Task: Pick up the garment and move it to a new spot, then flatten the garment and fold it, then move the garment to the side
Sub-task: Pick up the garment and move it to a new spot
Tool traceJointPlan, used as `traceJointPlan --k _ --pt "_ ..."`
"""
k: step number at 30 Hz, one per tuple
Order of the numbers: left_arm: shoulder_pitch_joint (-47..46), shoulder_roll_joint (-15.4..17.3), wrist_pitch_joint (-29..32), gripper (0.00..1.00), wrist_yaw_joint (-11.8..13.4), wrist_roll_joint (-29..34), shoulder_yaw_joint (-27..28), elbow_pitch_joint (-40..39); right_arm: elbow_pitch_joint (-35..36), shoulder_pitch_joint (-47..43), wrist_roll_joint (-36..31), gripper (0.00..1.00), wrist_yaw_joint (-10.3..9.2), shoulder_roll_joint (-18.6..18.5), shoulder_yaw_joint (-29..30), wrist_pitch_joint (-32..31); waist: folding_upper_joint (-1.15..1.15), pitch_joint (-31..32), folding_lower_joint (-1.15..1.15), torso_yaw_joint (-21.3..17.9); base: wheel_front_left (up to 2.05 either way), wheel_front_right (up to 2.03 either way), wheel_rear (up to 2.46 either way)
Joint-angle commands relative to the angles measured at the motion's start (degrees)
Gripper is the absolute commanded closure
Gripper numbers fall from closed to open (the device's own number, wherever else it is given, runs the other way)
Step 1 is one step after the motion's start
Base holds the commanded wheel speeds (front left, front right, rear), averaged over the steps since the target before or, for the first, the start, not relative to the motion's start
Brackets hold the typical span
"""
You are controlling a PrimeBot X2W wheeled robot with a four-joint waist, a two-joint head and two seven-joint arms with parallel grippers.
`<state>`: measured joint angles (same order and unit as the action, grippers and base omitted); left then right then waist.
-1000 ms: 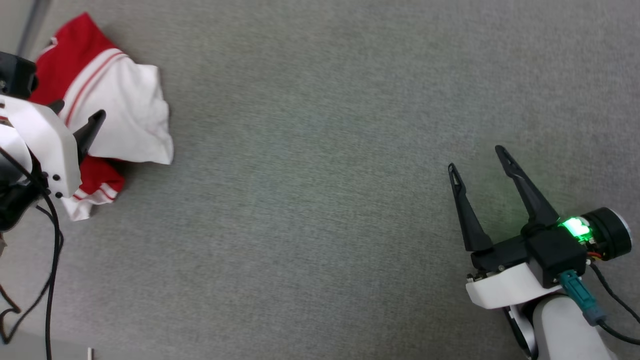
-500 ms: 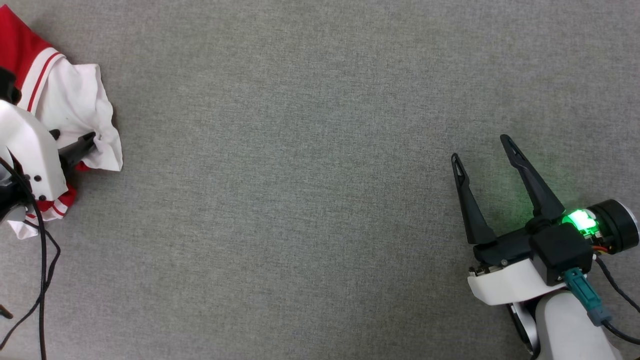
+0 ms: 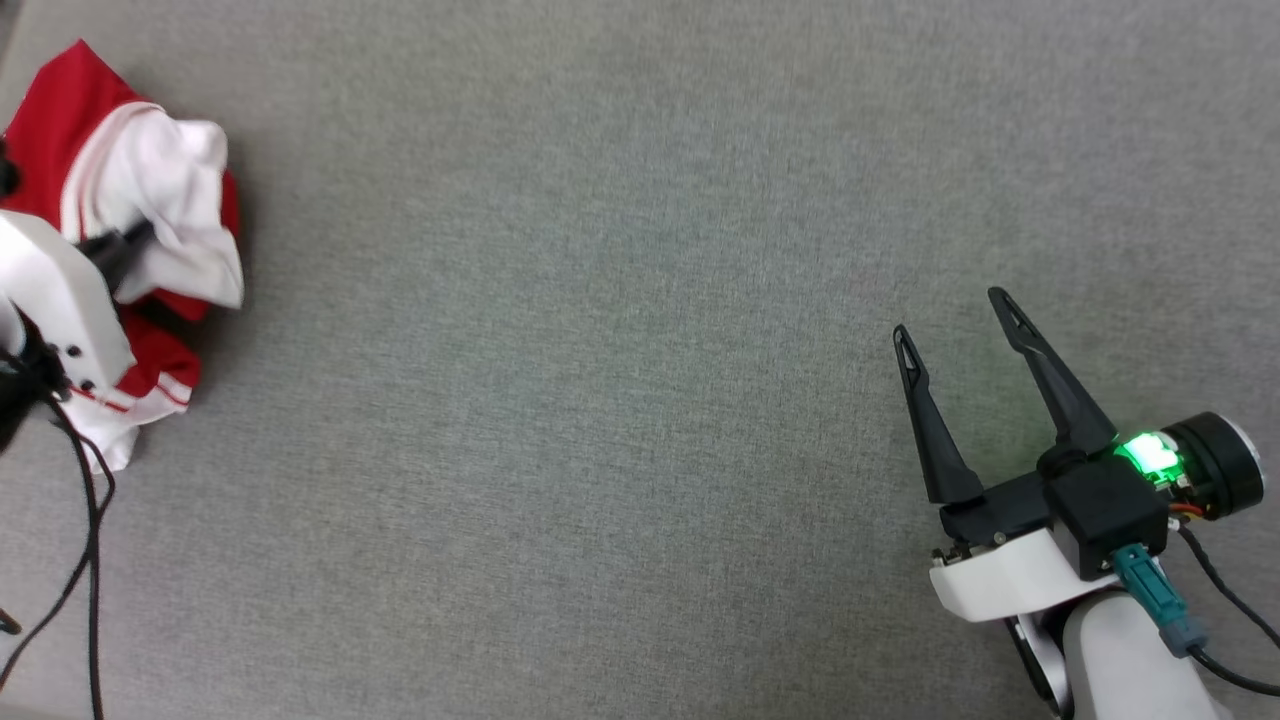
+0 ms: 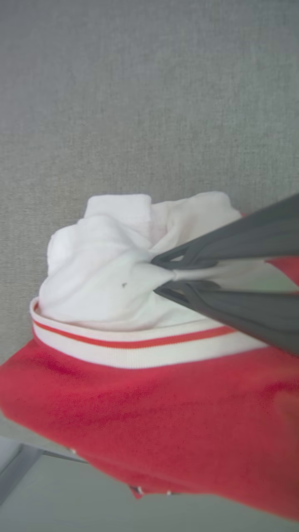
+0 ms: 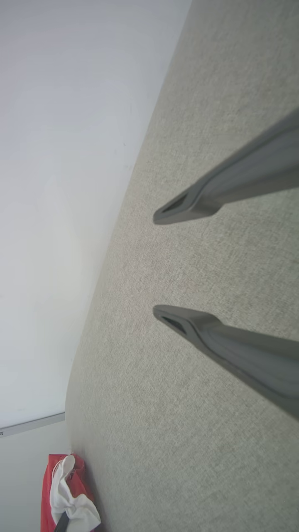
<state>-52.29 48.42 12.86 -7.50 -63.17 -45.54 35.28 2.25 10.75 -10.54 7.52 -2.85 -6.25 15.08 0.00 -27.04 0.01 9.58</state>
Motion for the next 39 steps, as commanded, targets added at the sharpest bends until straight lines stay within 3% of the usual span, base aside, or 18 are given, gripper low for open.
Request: traceJointPlan --k 1,5,12,17,22,27,33,39 --pt "-0.9 0.3 -2.0 1.0 0.0 0.2 0.4 0.4 -0.2 -0.7 0.3 0.0 -0.06 0.0 0.0 0.1 0.0 2.8 -0.01 0.0 0.0 0.0 0.0" --pt "-1.4 -0.2 -9.1 1.0 0.0 1.1 0.9 0.5 -1.2 -1.8 1.2 0.0 -0.06 0.0 0.6 0.1 0.0 7.5 -0.01 -0.3 0.0 0.0 0.0" --pt "-0.1 0.7 -15.9 1.0 1.2 4.8 0.1 -3.6 -1.9 -3.4 2.8 0.0 -0.06 0.0 2.1 0.1 0.0 14.7 -0.01 -1.7 0.0 0.0 0.0" --pt "1.0 0.4 -17.2 1.0 3.8 6.6 -0.8 -10.4 -2.2 -3.8 3.4 0.0 -0.07 0.0 2.9 0.1 0.0 17.7 -0.01 -4.1 0.0 0.0 0.0" --pt "1.8 -2.4 -16.9 1.0 8.6 7.9 -1.7 -18.4 -2.1 -4.1 3.5 0.0 -0.06 0.0 5.2 0.1 0.0 19.4 -0.01 -6.9 0.0 0.0 0.0" --pt "1.4 -8.0 -17.0 1.0 13.1 9.3 -3.3 -23.4 -1.7 -4.5 4.3 0.0 -0.06 0.0 7.4 0.1 0.0 19.8 -0.01 -10.8 0.0 0.0 0.0" --pt "-0.8 -17.6 -18.5 1.0 17.2 10.6 -5.0 -23.3 -1.3 -4.3 5.5 0.0 -0.06 0.0 10.2 0.1 0.0 18.4 -0.01 -15.8 0.0 0.0 0.0" --pt "-0.1 -26.7 -18.6 1.0 18.1 14.2 -11.4 -18.3 -0.7 -3.2 6.8 0.0 -0.07 0.0 13.8 0.1 0.0 16.7 -0.01 -20.7 0.0 0.0 0.0"
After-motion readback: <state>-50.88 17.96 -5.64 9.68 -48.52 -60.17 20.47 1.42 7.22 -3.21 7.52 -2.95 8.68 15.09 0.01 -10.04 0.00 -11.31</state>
